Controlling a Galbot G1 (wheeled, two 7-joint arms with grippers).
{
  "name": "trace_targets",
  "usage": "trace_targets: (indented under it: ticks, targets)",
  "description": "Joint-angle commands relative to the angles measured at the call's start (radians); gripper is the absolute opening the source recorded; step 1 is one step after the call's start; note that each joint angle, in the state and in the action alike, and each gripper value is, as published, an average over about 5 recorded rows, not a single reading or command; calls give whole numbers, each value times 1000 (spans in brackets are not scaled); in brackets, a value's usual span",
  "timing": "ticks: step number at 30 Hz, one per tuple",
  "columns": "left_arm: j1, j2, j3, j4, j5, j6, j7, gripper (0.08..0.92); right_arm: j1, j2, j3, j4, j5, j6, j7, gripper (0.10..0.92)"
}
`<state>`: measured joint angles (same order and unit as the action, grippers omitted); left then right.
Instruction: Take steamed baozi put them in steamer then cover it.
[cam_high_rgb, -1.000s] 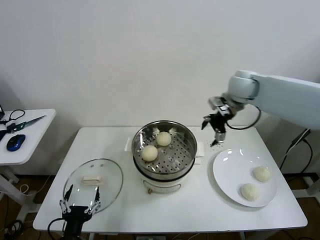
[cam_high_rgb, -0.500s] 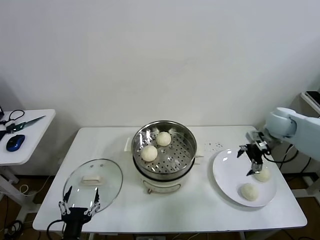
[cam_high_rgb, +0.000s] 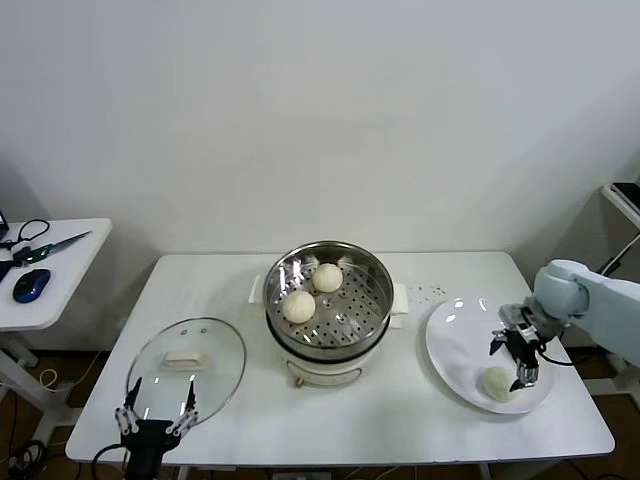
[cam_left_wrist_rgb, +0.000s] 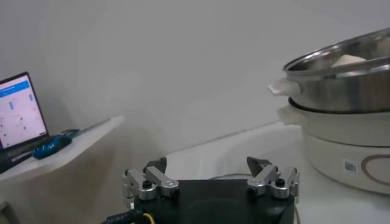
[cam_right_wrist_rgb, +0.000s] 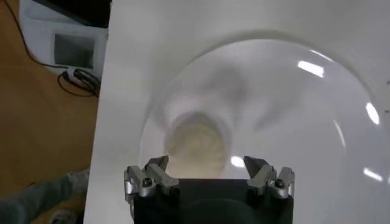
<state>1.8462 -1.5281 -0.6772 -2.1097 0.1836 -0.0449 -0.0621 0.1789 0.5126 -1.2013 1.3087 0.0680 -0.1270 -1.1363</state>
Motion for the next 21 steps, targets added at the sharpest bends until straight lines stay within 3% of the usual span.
trace_targets:
  ticks: [1, 10, 21]
  targets:
    - [-3, 1, -1, 6, 2, 1, 0, 823, -69, 11, 33, -19, -31, 4, -2, 823]
    - [-9, 1, 0, 15, 3, 3, 0, 823, -70, 41, 30, -47, -31, 8, -6, 809]
    - [-12, 1, 2, 13, 5, 7, 0, 823, -33, 53, 12, -53, -24, 21, -6, 700]
